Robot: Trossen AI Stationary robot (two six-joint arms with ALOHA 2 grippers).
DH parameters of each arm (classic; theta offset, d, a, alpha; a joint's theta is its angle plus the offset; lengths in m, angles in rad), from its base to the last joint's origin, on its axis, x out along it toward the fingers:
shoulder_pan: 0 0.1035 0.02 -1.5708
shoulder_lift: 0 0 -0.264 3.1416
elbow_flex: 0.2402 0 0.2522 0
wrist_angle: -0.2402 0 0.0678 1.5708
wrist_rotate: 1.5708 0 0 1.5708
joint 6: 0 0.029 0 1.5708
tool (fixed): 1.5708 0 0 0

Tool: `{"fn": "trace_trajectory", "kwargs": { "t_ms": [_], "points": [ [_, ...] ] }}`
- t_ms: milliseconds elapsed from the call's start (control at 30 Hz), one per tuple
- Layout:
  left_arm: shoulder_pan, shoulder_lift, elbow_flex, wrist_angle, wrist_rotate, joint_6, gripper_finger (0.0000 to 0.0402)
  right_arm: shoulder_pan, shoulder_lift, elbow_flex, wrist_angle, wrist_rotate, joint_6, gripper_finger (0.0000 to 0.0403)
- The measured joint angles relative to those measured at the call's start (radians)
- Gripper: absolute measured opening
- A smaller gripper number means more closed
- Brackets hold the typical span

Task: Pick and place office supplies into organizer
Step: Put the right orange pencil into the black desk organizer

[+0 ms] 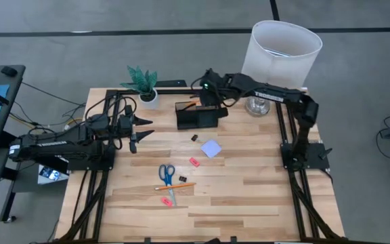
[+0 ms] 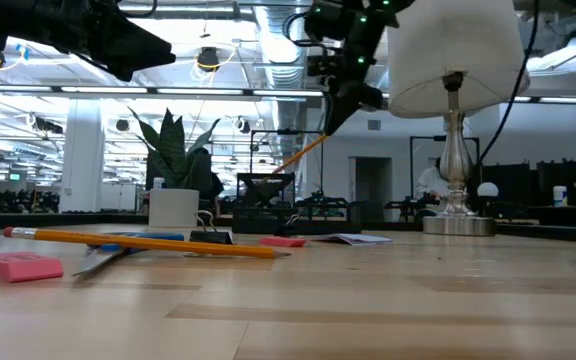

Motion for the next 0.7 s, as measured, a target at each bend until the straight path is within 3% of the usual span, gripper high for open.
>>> {"fn": "trace_trajectory", "kwargs": {
  "t_ms": [300,700],
  "points": [
    [0.000,0.000,0.000,0.001,0.000,-0.002,0.0165,-0.008,0.159,0.246,-0.208,0.036,-0.020,0.0019],
    [0.000,0.000,0.000,0.000,0.000,-0.003,0.0165,-0.005,0.314,0.484,-0.354,0.049,-0.062,0.0021]
  ]
}}
